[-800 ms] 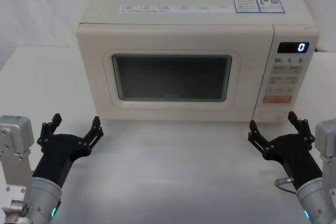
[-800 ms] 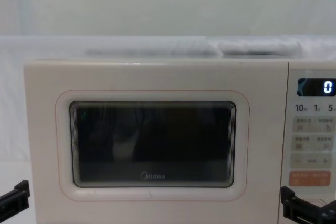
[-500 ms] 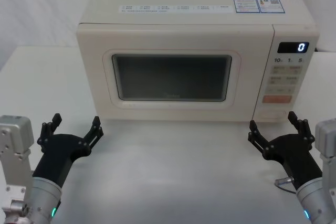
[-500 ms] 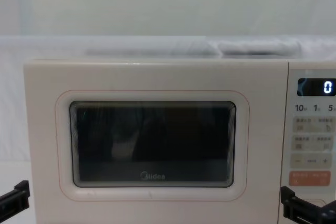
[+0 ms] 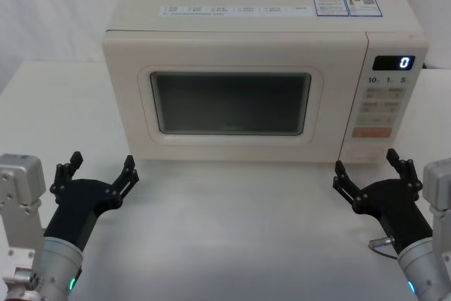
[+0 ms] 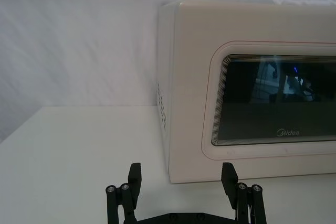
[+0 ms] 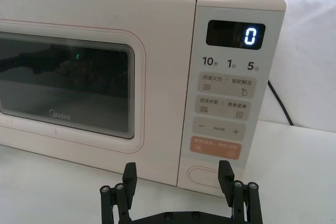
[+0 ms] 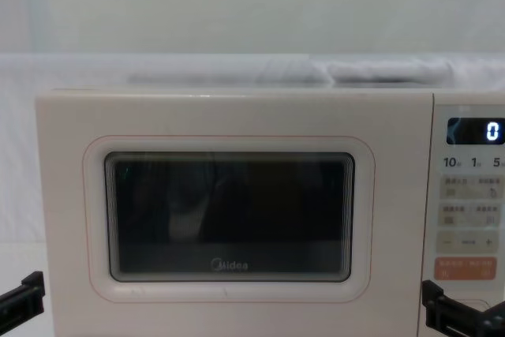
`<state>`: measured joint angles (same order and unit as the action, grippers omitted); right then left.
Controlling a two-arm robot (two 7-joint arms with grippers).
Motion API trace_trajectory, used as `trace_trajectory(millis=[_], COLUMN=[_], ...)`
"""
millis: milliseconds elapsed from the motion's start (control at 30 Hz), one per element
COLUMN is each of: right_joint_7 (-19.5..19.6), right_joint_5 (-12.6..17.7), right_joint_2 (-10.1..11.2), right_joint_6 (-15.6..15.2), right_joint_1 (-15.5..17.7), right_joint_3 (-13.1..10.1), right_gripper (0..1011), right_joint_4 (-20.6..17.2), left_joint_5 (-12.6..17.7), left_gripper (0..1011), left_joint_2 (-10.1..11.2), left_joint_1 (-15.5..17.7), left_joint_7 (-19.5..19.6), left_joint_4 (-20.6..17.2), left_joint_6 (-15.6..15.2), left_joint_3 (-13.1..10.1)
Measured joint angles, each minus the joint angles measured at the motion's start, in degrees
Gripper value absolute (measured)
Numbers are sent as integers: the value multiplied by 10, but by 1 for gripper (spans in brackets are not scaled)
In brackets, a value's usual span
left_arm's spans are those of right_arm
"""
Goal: Press the button to open the microwave door with one hand; close the microwave door with the other hand.
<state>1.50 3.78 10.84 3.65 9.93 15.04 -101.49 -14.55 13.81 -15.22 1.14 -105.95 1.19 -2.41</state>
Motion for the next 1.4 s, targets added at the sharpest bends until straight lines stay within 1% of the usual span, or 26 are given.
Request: trace_trajectory(millis=[1133,1233,1300,1333,1400], right_joint_7=[0,0,0,0,0], right_joint_5=[0,0,0,0,0], right_joint_2=[0,0,0,0,0], right_joint_6=[0,0,0,0,0], right_joint_1=[0,0,0,0,0], right_joint_3=[0,0,0,0,0], right_gripper=[1002,986,926,926,870], right_joint_4=[0,0,0,0,0], left_joint_5=[0,0,0,0,0], left_gripper=[1001,1001,1001,1001,1001], left_joint_2=[0,0,0,0,0], left_joint_1=[0,0,0,0,0], left_joint_7=[0,0,0,0,0], left_joint_4=[0,0,0,0,0], left_joint_6=[0,0,0,0,0], left_joint_3=[0,0,0,0,0])
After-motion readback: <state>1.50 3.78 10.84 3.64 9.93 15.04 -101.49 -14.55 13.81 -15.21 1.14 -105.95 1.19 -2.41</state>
